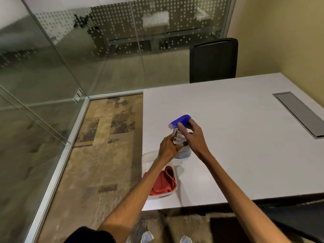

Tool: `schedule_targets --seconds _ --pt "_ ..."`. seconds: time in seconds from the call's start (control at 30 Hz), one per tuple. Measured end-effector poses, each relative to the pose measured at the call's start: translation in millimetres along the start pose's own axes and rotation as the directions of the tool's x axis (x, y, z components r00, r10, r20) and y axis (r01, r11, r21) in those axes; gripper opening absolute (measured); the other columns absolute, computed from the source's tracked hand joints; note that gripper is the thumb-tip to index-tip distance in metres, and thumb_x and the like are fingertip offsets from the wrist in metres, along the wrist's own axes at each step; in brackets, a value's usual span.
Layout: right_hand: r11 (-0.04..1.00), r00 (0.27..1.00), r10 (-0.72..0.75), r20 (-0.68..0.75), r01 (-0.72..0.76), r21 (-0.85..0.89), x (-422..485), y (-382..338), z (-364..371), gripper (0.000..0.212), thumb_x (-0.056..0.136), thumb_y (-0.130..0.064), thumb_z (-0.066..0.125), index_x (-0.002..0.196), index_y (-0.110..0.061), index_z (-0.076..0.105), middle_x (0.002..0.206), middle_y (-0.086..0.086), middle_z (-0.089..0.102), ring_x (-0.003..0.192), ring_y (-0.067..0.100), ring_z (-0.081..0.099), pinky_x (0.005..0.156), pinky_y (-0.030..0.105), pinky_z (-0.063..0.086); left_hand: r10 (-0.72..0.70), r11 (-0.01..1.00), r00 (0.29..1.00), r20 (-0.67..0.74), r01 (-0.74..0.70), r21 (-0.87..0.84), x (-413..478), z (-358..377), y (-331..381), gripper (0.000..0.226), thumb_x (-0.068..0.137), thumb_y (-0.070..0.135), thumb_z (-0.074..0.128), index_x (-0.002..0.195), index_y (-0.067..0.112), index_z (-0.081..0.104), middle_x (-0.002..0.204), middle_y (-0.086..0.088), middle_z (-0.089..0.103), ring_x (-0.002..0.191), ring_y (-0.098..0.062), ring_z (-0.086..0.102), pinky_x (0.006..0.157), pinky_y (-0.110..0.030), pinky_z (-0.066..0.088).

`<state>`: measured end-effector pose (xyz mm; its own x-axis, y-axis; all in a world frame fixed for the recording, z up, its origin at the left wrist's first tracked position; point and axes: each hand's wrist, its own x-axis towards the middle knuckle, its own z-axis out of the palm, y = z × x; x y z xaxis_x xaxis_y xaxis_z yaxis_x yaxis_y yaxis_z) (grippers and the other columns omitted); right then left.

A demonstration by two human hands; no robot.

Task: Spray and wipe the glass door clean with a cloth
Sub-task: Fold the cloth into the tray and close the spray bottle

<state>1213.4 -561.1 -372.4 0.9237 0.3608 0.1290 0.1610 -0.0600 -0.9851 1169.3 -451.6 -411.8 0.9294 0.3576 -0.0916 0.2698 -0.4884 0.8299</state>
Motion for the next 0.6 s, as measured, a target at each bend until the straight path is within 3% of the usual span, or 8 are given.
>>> schedule_targets --seconds 0.2,0.3,0.43,0.53,0.6 --pt "1.000 0.999 -0.009 -0.041 0.009 0.007 7 -9 31 0.046 0.090 -0.048 0.057 0.120 -0.013 0.061 0.113 0.002 0.068 0.108 0.017 0.064 0.093 0.035 0.054 0.037 0.990 0.995 -0.092 -0.024 0.141 -7 -24 1 0.035 0.091 0.035 0.064 0.111 0.006 0.062 0.101 -0.013 0.072 0.093 -0.028 0.067 0.083 -0.037 0.051" --pt "0.999 0.998 -0.031 -0.046 0.032 0.026 6 -9 43 0.032 0.093 -0.044 0.060 0.112 -0.018 0.063 0.105 -0.004 0.070 0.103 0.014 0.066 0.093 0.038 0.055 0.061 0.984 0.990 -0.128 -0.038 0.174 -10 -36 -4 0.038 0.091 0.035 0.062 0.115 0.006 0.062 0.100 -0.016 0.073 0.091 -0.032 0.068 0.078 -0.036 0.050" --pt "0.999 0.999 -0.033 -0.036 0.035 0.039 6 -4 57 0.043 0.091 -0.051 0.062 0.115 -0.015 0.064 0.107 -0.001 0.072 0.104 0.015 0.067 0.093 0.043 0.056 -0.003 0.990 0.994 -0.108 0.019 0.139 -8 -50 -13 0.054 0.082 0.050 0.061 0.119 0.011 0.062 0.102 -0.015 0.072 0.094 -0.034 0.067 0.085 -0.045 0.055" --pt "1.000 0.999 -0.024 0.030 0.024 0.005 4 3 64 0.039 0.090 -0.042 0.069 0.120 -0.018 0.063 0.109 -0.006 0.071 0.106 0.009 0.065 0.093 0.040 0.055 -0.154 0.985 0.986 -0.056 0.158 0.071 -7 -60 -25 0.060 0.080 0.042 0.074 0.129 0.014 0.055 0.133 -0.018 0.058 0.122 -0.034 0.054 0.108 -0.044 0.043" --pt "0.998 0.992 -0.044 0.122 0.049 -0.042 3 10 66 0.045 0.086 -0.040 0.072 0.125 -0.022 0.059 0.113 -0.013 0.068 0.109 0.000 0.062 0.093 0.031 0.052 -0.132 0.991 0.989 -0.067 0.130 -0.039 -10 -65 -35 0.045 0.067 0.048 0.077 0.106 0.032 0.062 0.110 -0.024 0.064 0.100 -0.035 0.061 0.098 -0.053 0.051"
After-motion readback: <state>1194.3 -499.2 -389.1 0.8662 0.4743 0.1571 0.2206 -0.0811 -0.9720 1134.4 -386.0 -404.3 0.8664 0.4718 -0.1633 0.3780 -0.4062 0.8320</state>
